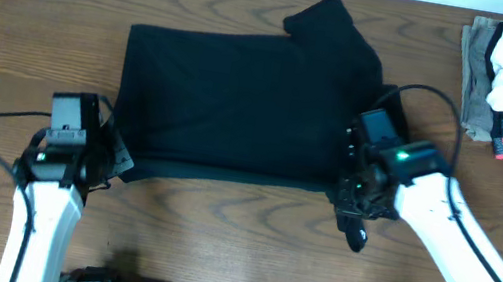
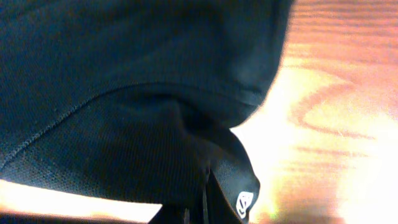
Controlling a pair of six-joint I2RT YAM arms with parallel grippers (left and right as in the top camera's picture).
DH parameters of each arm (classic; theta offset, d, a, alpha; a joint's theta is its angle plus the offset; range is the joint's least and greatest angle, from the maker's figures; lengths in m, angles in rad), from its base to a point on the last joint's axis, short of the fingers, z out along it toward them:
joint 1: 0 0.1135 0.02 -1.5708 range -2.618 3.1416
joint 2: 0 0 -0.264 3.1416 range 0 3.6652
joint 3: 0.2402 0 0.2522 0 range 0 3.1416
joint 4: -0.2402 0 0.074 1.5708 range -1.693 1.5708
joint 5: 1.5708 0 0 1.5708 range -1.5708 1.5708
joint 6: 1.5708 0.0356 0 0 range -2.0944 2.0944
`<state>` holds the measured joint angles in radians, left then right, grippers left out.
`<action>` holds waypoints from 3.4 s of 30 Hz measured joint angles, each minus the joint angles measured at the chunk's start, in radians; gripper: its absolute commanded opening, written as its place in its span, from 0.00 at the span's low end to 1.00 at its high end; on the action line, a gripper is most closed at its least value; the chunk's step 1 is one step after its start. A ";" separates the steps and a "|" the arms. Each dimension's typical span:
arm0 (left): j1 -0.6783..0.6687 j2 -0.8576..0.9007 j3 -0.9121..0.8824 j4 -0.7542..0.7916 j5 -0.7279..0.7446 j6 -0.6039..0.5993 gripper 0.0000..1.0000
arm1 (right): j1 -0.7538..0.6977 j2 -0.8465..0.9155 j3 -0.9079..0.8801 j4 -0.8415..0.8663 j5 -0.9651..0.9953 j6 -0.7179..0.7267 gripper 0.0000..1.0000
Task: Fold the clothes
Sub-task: 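Fold the bottom hem upward toward the collar with both grippers, then release the hem and raise both grippers to the shirt's top edge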
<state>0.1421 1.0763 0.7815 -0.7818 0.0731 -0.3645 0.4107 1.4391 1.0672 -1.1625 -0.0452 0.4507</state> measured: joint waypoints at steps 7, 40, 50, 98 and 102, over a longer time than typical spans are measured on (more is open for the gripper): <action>0.000 -0.053 0.000 -0.036 -0.002 0.003 0.06 | -0.042 -0.085 0.012 -0.095 -0.054 -0.014 0.01; 0.000 0.280 0.000 0.421 0.007 0.003 0.06 | -0.207 0.126 0.013 0.538 0.003 -0.317 0.01; 0.000 0.280 0.000 0.476 0.006 0.003 0.06 | -0.211 0.220 0.013 0.612 -0.019 -0.331 0.01; 0.006 0.478 0.178 0.469 0.021 0.126 0.98 | -0.229 0.189 0.217 0.597 -0.043 -0.352 0.75; 0.006 0.477 0.350 0.351 0.035 0.179 0.98 | -0.229 0.182 0.340 0.538 -0.045 -0.406 0.74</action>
<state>0.1486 1.5532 1.1316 -0.4305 0.1081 -0.1852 0.1814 1.6215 1.4071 -0.6243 -0.0906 0.0448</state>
